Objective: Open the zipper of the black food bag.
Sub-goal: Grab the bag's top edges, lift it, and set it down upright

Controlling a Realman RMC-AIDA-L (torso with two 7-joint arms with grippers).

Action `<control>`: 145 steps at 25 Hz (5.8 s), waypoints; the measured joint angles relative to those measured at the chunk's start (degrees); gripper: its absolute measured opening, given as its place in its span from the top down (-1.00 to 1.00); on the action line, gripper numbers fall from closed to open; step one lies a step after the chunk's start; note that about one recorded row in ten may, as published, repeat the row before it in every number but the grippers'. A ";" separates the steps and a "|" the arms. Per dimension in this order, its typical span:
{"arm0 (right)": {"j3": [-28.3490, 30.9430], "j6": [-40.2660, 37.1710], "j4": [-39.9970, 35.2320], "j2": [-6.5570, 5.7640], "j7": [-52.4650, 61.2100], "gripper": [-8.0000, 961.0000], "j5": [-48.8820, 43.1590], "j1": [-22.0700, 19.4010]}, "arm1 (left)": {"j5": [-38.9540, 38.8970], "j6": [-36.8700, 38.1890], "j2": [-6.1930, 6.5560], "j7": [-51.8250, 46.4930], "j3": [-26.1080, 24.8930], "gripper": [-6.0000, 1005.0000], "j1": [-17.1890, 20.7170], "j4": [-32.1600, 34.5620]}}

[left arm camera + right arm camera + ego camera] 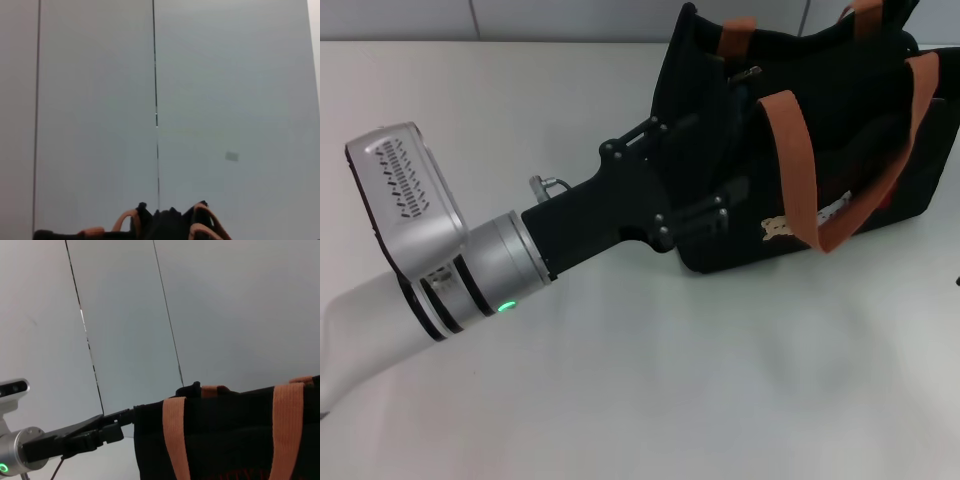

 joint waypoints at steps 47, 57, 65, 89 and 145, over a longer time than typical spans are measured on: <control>0.17 0.28 0.17 1.01 0.89 -0.73 2.75 2.77 | 37.73 -14.97 1.79 5.89 -45.77 0.61 3.83 -9.63; 0.48 0.32 0.17 1.01 3.85 -0.73 3.08 2.85 | 48.90 -5.23 8.91 -2.12 -52.40 0.63 3.30 -7.30; 0.79 0.33 0.78 1.01 5.33 -0.73 3.09 3.55 | 71.78 -6.18 15.39 -9.20 -71.84 0.64 1.62 -11.56; 0.39 1.47 3.25 0.80 5.35 -0.73 2.94 5.47 | 86.99 -0.54 16.13 -11.05 -89.35 0.86 18.83 -11.16; -14.97 0.55 2.46 0.75 2.20 -0.73 2.42 6.22 | 86.29 3.71 1.61 -4.64 -87.32 0.60 14.72 15.11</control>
